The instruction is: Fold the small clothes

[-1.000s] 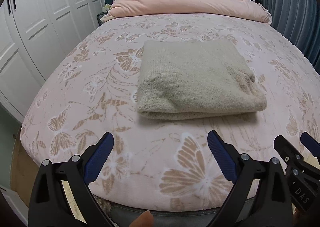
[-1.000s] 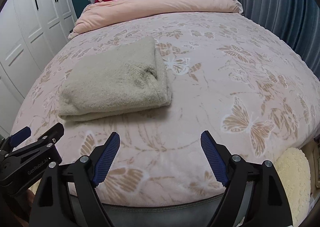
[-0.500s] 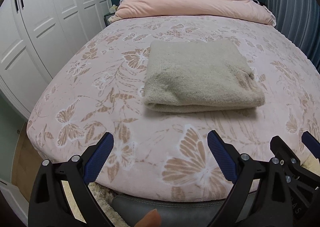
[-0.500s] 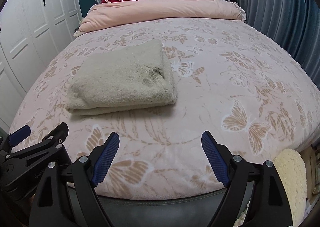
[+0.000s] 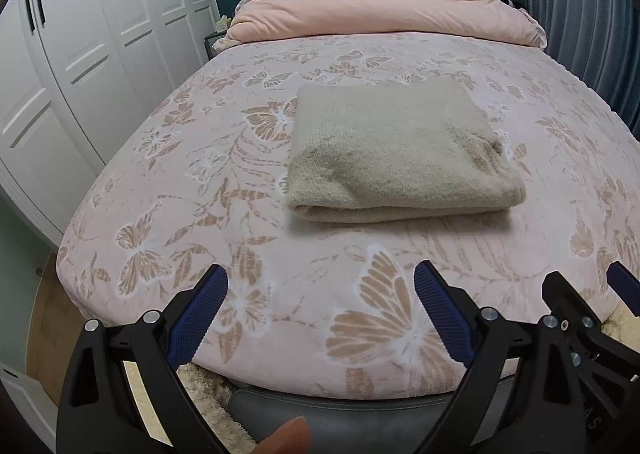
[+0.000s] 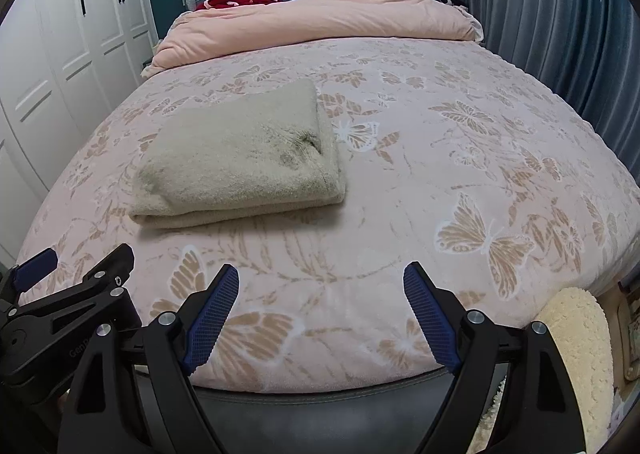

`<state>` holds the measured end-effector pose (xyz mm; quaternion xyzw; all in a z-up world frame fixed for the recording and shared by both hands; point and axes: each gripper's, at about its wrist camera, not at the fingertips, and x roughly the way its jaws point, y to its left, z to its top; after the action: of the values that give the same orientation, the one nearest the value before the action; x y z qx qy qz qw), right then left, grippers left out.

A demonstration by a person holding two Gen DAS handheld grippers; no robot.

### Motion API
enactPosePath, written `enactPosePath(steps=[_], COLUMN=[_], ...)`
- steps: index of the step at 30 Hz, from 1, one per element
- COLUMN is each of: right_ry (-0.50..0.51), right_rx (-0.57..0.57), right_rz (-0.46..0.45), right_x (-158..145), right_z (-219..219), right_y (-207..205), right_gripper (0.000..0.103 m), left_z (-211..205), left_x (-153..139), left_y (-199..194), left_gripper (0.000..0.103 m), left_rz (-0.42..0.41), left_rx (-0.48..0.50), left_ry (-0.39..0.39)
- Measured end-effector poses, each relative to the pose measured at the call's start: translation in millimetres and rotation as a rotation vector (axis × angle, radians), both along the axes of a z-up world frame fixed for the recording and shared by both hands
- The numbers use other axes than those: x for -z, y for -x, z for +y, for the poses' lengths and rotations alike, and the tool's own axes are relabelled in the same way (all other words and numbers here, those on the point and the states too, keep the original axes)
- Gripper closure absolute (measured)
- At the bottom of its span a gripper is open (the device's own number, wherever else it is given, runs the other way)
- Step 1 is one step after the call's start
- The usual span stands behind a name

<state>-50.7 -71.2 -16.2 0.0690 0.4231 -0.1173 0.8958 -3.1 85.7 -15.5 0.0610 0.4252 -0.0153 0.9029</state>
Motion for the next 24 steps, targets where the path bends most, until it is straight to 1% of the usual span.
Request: enactPosePath(steps=[12,24], right_ry=[-0.003,-0.003], right_rx=[0.003,0.006], right_rz=[0.013,0.017], right_x=[2.5,3.6], right_z=[0.6,0.8], right_y=[-1.5,-1.8], right_gripper=[0.02,0.02], left_z=[3.6,3.4], left_x=[1.3,1.5], left_y=[1.0,0.9], left_gripper=[0.014,0.015], left_rz=[-0.003,-0.003], left_rx=[-0.01,-0.01], left_ry=[-0.005,-0.007])
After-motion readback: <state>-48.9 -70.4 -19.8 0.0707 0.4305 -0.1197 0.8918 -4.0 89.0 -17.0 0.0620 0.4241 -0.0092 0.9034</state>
